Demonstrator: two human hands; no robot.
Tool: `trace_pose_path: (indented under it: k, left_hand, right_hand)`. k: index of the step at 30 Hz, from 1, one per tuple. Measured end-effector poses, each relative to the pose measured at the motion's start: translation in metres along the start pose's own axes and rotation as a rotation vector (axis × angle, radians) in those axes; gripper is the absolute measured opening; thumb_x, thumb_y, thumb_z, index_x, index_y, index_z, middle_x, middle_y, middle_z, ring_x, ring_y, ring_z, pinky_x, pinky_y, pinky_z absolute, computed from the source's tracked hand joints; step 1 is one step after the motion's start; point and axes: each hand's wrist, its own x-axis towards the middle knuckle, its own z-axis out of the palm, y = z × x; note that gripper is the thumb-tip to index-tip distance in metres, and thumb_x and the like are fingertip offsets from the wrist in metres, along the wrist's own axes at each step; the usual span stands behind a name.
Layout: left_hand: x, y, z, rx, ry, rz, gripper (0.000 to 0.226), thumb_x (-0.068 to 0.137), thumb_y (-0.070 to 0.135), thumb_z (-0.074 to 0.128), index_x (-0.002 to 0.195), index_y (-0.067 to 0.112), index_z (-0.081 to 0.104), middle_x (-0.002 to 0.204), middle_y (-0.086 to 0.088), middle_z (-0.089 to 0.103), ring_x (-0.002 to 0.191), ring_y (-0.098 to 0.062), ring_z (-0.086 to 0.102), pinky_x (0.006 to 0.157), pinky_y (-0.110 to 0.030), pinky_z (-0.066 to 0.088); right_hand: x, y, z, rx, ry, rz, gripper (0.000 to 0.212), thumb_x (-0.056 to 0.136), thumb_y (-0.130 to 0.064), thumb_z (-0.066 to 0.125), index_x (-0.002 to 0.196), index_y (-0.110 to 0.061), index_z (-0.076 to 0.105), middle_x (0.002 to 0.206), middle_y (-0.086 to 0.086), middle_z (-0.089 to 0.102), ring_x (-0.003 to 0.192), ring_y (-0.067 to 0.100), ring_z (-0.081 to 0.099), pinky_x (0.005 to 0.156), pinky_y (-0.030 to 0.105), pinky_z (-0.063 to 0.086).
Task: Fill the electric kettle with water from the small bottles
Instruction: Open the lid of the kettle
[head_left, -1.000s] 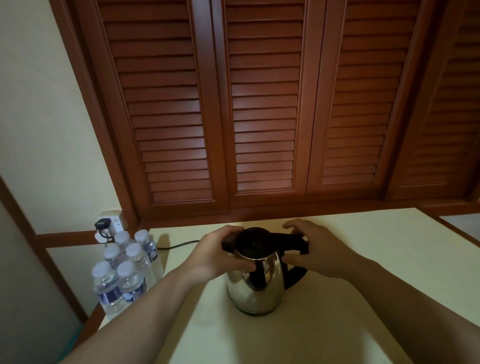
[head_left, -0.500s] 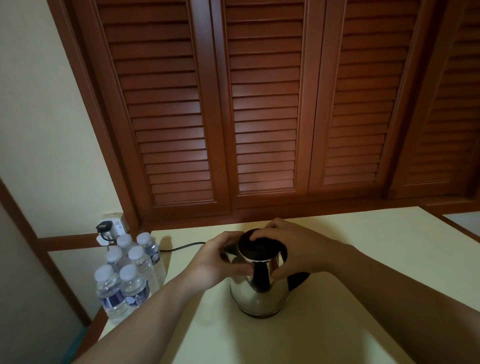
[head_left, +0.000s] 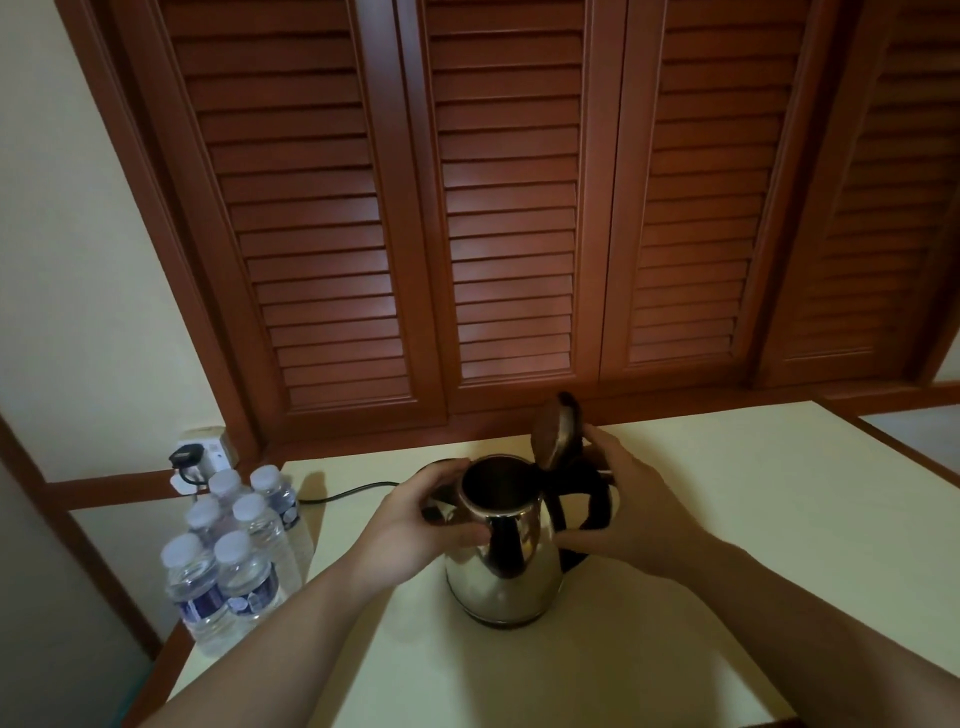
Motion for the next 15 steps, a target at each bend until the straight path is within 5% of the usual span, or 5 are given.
trace_pose_path:
  k: [10, 15]
  left_hand:
    - [0.029, 0.001, 0.021, -0.025, -0.020, -0.010, 0.073, 0.070, 0.018, 0.096, 0.132, 0.038, 0.062, 0.117, 0.017, 0.074, 0.106, -0.006, 0.069, 0.084, -0.022, 0.055]
    - [0.046, 0.004, 0.028, -0.010, -0.023, -0.041, 0.099, 0.058, 0.054, 0.093, 0.146, 0.032, 0.055, 0.127, 0.014, 0.070, 0.117, -0.008, 0.065, 0.097, -0.032, 0.055]
  right_hand:
    - [-0.003, 0.027, -0.013, 0.004, 0.081, 0.081, 0.107, 0.069, -0.037, 0.095, 0.145, -0.060, 0.024, 0.124, -0.054, 0.049, 0.122, -0.023, 0.046, 0.096, 0.007, 0.038]
    - [0.003, 0.034, -0.019, -0.011, 0.094, 0.092, 0.117, 0.066, -0.038, 0.096, 0.153, -0.054, 0.019, 0.127, -0.054, 0.048, 0.124, -0.023, 0.043, 0.095, 0.002, 0.038]
